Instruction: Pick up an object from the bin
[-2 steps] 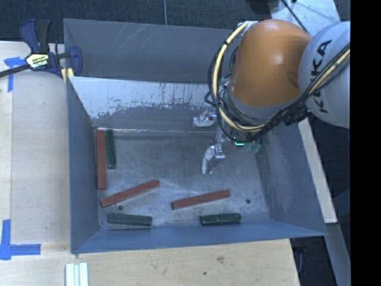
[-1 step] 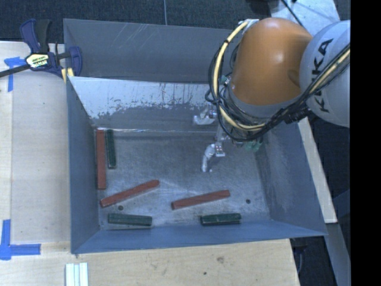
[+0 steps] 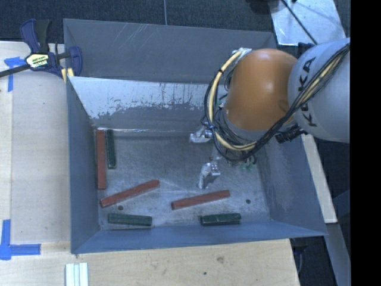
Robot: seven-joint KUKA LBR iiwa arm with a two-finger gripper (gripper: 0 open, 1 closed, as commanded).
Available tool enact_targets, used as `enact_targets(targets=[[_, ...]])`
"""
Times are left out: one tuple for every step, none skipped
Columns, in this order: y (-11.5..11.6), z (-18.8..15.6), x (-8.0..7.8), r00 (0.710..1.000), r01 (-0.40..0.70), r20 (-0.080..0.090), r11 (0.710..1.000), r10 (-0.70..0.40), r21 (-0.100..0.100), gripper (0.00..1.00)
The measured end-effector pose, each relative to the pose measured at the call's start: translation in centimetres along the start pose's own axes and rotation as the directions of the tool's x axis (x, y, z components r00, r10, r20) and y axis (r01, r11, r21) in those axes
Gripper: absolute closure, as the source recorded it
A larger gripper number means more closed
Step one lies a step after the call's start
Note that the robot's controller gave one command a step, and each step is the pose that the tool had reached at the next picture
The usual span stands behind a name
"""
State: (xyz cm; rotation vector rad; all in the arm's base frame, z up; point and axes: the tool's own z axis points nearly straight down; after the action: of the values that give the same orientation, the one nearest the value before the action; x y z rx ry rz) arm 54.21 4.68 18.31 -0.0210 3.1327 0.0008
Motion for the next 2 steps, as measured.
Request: enact_targets(targets=[[-0.8, 5.9, -2.8, 0.987, 0.158, 0.001, 0.987, -0.158, 0.0, 0.0], [1.9, 7.6, -0.6, 0.956, 0.293, -0.009, 0.956, -0.293, 0.0, 0.0]])
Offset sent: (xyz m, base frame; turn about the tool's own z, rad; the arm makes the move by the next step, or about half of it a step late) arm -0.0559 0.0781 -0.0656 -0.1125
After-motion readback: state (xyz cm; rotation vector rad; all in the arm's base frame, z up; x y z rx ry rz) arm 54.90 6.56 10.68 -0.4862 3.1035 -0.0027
